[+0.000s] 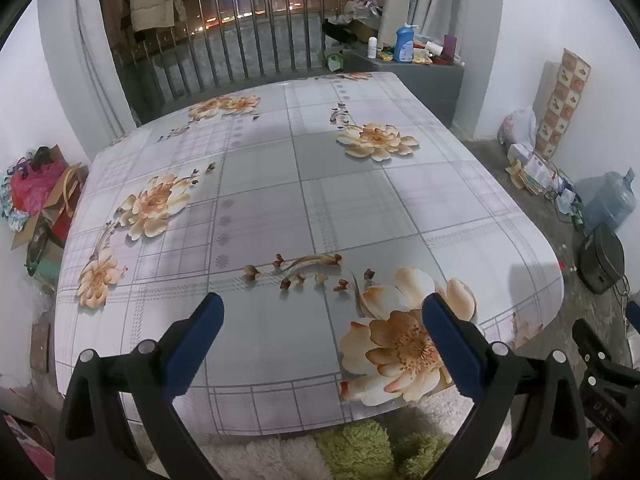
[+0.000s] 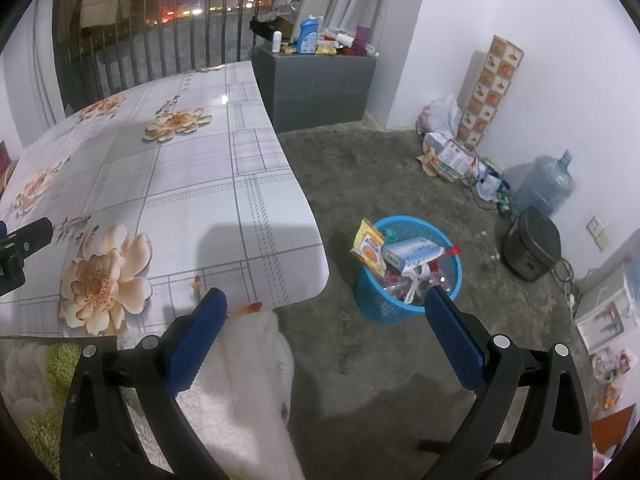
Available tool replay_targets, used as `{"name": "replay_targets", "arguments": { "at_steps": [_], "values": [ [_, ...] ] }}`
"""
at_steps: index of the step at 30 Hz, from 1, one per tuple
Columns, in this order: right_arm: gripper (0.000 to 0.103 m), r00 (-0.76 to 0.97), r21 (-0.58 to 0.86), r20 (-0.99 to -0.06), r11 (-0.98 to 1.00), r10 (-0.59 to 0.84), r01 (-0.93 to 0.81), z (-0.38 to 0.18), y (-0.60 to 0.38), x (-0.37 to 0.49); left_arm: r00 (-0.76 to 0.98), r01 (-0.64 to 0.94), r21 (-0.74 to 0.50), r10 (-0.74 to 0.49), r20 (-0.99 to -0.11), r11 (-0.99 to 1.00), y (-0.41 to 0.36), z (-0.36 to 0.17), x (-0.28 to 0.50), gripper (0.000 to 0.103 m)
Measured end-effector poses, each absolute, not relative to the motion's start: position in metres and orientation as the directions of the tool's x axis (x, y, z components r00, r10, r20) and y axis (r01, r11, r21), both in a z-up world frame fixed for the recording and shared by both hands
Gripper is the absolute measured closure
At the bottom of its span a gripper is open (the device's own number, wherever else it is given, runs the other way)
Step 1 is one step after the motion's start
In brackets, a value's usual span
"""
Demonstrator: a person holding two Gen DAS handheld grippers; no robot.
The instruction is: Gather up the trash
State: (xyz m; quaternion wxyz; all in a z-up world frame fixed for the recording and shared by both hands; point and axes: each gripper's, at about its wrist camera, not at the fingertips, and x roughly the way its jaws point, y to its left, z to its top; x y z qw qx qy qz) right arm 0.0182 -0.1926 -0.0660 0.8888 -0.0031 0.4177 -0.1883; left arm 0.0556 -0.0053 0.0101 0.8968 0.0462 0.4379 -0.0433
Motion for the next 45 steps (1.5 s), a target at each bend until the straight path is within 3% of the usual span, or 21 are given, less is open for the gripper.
{"name": "replay_targets", "arguments": {
  "at_steps": [24,45],
  "values": [
    [0.008,0.574,-0.171,-0.732,0.915,-0.366,0.366,-0.062,-0.21,0.015,0.6,0.245,0.047,-0.113,-0.792,0.968,-0.027,0.011,0.057,0.006],
    [0.008,0.562,-0.16,-0.738,0.905,-0.374,0.393,-0.065,-0.222,0.009,0.6,0.248,0.043,-0.118,-0.791,0.968,-0.033,0.013,0.058,0.006]
  ]
}}
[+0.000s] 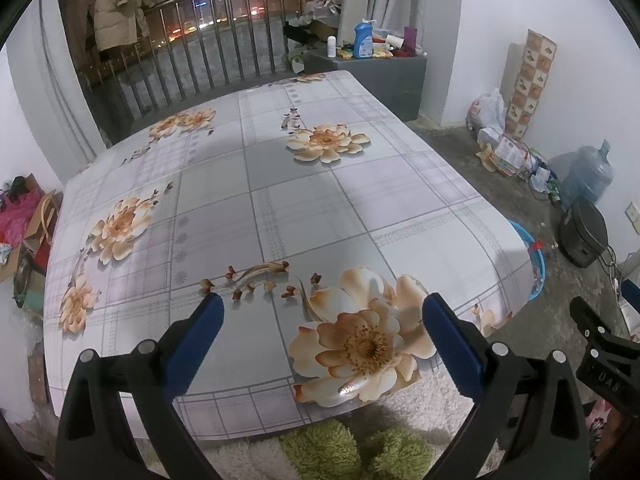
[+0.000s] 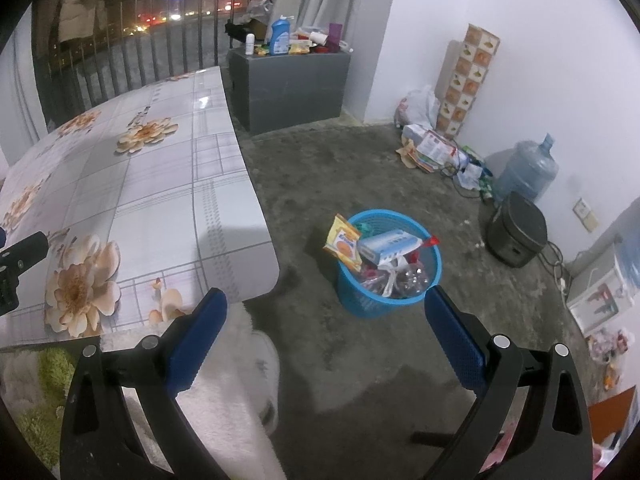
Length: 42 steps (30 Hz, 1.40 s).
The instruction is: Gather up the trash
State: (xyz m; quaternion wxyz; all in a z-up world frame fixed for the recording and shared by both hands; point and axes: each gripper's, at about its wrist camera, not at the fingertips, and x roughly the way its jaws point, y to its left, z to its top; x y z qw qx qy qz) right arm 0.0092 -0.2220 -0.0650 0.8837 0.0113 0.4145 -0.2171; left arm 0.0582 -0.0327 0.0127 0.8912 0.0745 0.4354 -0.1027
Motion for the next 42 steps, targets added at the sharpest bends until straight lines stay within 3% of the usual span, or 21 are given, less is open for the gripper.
{"name": "replay_targets", "arguments": {
  "at_steps": [42],
  "values": [
    [0.008,0.565,-0.166,-0.736,0.908,-0.374,0.385,-0.0647,-0.2179,0.0125,0.605,0.222,0.041,-0.105,-0.789,0.974,-0.0249,0.0125,0.0571,0.006]
  ]
}}
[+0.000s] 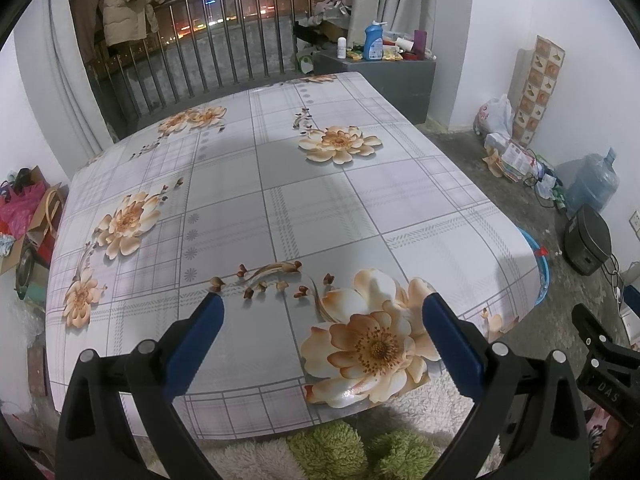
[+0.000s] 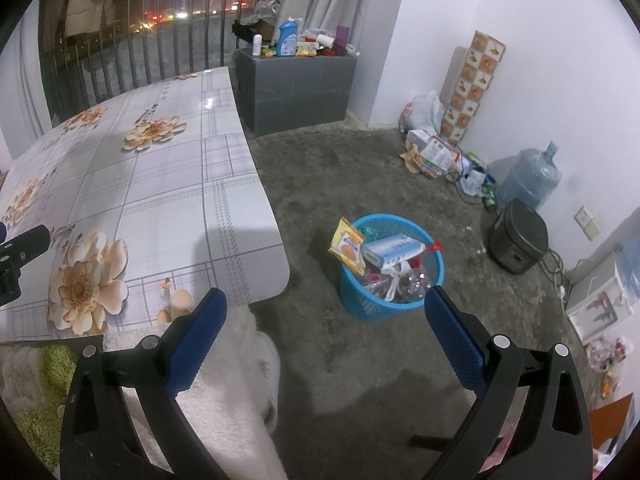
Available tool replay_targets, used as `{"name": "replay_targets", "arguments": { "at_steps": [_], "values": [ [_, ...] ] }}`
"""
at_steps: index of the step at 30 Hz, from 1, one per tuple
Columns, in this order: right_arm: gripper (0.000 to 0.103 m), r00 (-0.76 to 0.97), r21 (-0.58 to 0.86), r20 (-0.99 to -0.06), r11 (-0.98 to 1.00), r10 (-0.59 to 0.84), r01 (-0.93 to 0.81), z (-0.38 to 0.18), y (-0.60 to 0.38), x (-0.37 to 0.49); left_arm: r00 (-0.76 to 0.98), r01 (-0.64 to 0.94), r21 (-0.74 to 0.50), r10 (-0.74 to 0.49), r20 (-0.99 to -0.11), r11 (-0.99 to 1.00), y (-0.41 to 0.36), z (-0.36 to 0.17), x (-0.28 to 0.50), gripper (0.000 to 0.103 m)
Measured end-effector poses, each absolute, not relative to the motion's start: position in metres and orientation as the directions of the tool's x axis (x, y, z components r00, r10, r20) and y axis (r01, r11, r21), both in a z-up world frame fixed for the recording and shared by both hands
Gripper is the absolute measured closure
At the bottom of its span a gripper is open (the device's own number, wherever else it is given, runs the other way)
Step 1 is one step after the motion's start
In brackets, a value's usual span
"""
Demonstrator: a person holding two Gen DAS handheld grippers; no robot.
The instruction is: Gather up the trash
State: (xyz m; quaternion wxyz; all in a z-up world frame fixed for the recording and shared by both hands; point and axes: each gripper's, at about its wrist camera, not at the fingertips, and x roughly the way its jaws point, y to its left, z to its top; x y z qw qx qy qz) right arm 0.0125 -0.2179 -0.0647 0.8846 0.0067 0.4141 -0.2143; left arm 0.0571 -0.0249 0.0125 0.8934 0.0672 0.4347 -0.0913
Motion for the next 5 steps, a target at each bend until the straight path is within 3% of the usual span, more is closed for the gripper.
{"name": "replay_targets", "arguments": {
  "at_steps": [5],
  "values": [
    [0.008,0.567,-0.166,-0.735,0.909,-0.373,0.384,-0.064,-0.2179,0.0127,0.606,0.213,0.038,-0.101,-0.789,0.976,-0.0248,0.013,0.0543,0.006]
  ]
}}
